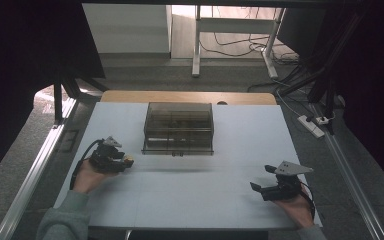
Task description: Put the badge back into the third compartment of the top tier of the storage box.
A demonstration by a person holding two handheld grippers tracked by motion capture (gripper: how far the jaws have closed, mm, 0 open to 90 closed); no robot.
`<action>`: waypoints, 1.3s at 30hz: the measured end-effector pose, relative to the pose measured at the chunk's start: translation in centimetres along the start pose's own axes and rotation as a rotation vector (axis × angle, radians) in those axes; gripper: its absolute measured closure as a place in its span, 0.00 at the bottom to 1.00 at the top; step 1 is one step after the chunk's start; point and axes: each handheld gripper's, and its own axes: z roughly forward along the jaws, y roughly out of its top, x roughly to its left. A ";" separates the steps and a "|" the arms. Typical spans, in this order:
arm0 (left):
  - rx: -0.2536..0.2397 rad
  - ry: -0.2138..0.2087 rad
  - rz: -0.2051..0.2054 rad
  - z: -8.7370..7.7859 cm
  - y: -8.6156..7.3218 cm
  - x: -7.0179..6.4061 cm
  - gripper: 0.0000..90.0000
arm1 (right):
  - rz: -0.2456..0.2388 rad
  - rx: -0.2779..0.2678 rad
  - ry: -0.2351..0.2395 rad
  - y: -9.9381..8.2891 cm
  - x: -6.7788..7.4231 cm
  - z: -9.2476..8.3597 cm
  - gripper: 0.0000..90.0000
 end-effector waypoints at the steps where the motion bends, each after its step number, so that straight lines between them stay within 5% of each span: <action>1: -0.010 0.003 -0.002 -0.1 0.0 0.1 0.53 | 0.000 0.000 0.000 0.0 0.0 0.0 0.12; 14: -0.172 0.025 -0.076 -2.5 -0.5 1.1 0.53 | 0.000 -0.001 -0.001 0.0 0.0 0.0 0.13; 39: -0.278 0.026 -0.071 -4.1 -0.4 0.8 0.53 | -0.002 0.002 0.000 0.0 0.0 0.1 0.13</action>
